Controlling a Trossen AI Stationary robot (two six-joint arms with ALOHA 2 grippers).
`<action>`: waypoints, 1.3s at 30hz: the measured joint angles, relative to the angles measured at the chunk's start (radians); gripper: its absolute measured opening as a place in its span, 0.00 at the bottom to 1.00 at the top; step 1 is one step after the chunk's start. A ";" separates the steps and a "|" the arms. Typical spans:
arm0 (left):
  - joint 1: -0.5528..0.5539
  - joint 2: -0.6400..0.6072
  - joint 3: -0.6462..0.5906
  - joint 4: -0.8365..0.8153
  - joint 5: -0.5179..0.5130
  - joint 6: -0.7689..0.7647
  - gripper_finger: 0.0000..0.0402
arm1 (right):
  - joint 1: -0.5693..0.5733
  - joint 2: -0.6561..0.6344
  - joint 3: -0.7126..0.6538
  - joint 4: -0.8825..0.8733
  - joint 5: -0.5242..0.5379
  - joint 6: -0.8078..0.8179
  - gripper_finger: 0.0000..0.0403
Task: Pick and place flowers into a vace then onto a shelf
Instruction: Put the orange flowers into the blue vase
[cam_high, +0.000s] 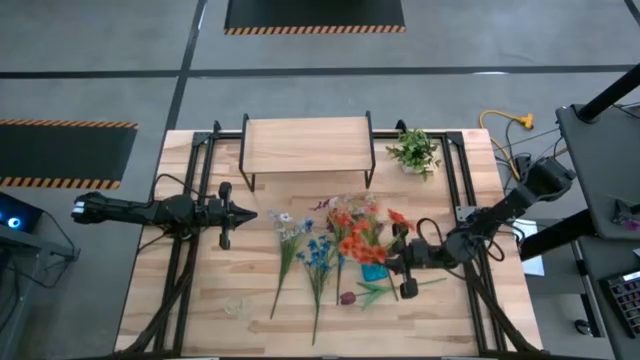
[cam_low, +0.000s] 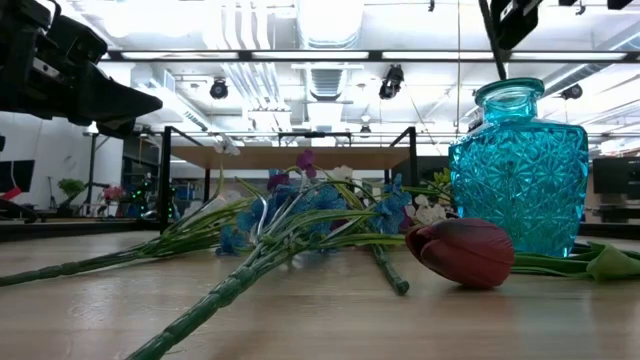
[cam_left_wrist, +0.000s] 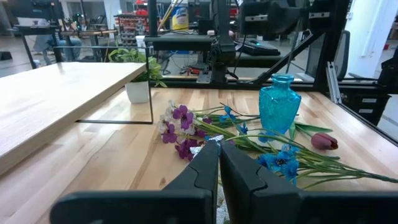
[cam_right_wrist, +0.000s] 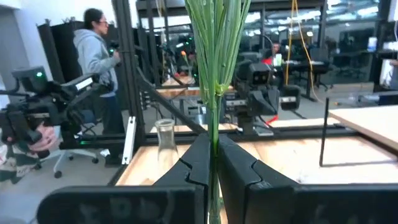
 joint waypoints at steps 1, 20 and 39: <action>0.000 0.000 0.000 0.000 0.000 0.000 0.00 | 0.002 0.009 0.000 0.007 0.000 -0.013 0.03; 0.000 0.000 0.000 0.000 0.000 0.000 0.00 | 0.012 0.143 -0.033 0.004 0.081 0.008 0.03; 0.000 0.000 0.000 -0.001 0.000 0.000 0.00 | 0.043 0.273 -0.151 0.364 0.078 -0.066 0.03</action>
